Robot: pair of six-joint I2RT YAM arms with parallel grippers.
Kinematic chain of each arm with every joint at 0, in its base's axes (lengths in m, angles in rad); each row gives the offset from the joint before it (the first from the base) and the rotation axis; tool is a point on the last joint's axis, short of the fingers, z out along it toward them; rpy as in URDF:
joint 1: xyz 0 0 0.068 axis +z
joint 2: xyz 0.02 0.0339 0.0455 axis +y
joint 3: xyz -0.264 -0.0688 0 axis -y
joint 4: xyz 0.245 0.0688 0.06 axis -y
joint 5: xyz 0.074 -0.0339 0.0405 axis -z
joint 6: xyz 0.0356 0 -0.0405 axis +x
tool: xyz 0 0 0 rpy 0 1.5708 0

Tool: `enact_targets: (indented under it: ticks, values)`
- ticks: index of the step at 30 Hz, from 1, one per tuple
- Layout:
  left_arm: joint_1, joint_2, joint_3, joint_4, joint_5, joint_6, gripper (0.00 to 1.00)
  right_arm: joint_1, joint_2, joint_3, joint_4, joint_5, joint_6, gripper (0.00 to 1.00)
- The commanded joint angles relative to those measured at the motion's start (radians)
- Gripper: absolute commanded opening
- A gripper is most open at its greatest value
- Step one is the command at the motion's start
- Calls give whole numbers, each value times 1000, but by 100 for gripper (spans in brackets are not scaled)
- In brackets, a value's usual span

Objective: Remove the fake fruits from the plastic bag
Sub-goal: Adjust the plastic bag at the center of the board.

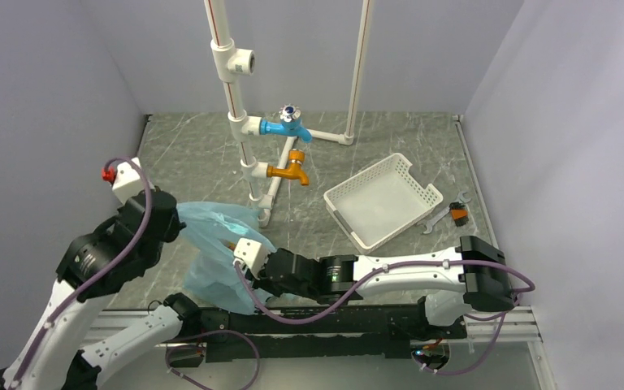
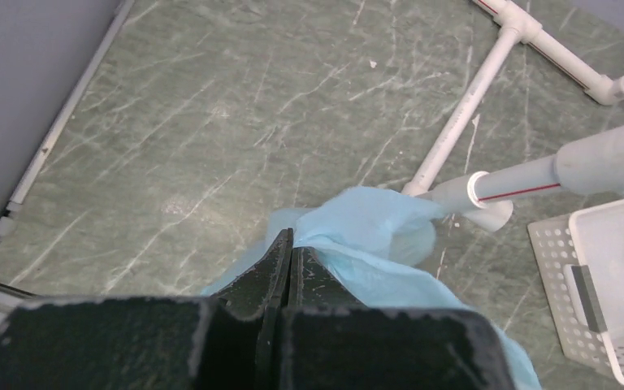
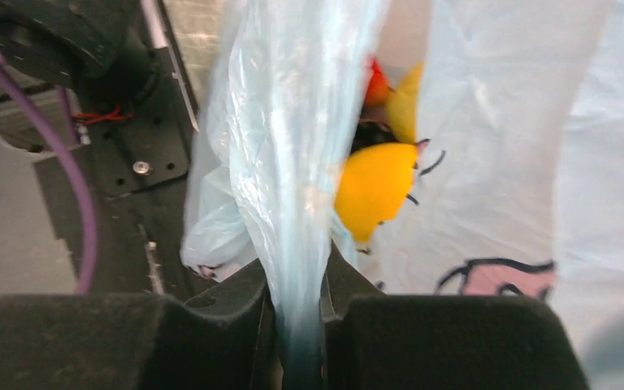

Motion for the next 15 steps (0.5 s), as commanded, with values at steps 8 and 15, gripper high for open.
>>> enact_targets:
  ticks: [8, 15]
  values:
    - [12, -163, -309, 244, 404, 46, 36, 6, -72, -6, -86, -148, 26, 54]
    - [11, -313, -236, 179, 505, 70, 99, 25, -66, -36, 193, -472, 239, 77]
